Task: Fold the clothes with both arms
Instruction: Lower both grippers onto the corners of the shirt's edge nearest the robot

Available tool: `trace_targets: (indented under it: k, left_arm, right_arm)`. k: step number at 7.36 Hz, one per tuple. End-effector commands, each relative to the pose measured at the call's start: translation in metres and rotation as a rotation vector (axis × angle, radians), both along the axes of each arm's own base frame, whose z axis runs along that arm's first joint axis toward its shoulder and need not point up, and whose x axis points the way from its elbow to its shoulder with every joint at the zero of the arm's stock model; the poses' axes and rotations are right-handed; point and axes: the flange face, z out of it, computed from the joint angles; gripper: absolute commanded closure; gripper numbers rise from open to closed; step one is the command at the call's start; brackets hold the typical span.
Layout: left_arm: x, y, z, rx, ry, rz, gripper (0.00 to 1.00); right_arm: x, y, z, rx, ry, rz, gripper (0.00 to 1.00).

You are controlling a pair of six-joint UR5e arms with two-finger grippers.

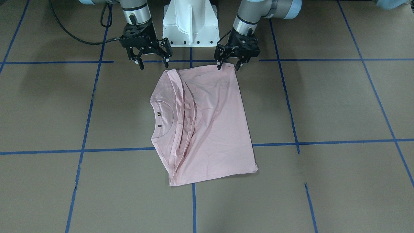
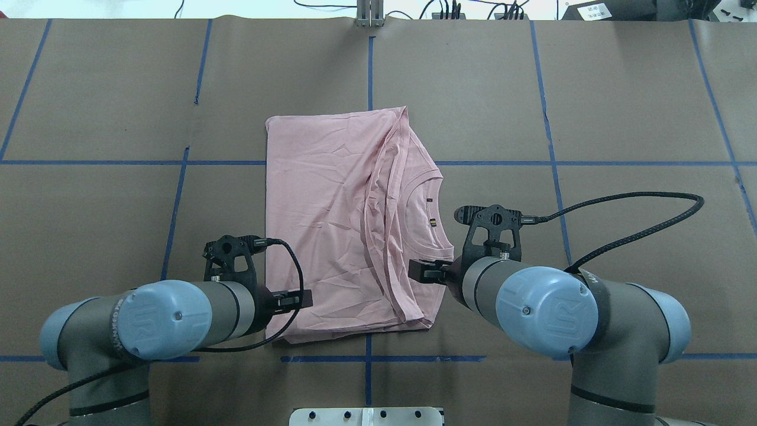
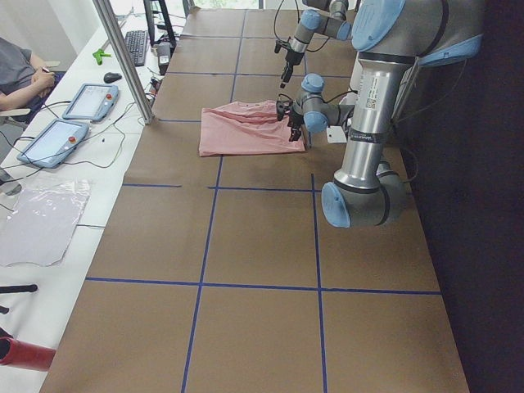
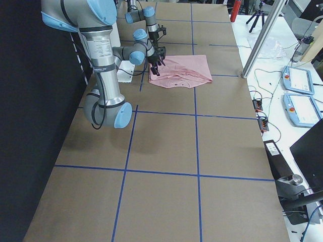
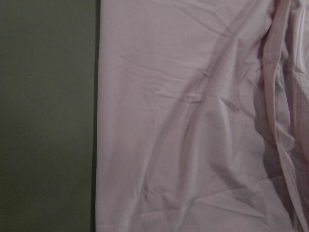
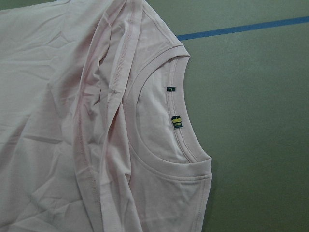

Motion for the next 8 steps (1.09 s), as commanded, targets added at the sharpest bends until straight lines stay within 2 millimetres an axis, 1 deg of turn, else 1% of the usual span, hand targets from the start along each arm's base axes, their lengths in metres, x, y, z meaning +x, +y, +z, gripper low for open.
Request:
trace_targets:
  k: [1,3,4,6,8]
  left_arm:
    - [0.021,0.015,0.02,-0.019,-0.042,0.018,0.23]
    - [0.025,0.02,0.025,-0.021,-0.051,0.027,0.23]
    - [0.028,0.026,0.026,-0.021,-0.053,0.039,0.23]
    - [0.03,0.03,0.026,-0.022,-0.053,0.048,0.23]
    - [0.03,0.03,0.026,-0.022,-0.054,0.048,0.23]
  right_arm:
    - [0.0,0.0,-0.001,0.001,0.0,0.002,0.0]
    - [0.0,0.0,-0.001,0.001,0.0,0.002,0.0]
    - [0.0,0.0,-0.001,0.0,-0.001,0.003,0.0]
    - [0.0,0.0,0.0,-0.001,0.0,0.003,0.0]
    - [0.0,0.0,-0.001,0.0,-0.001,0.003,0.0]
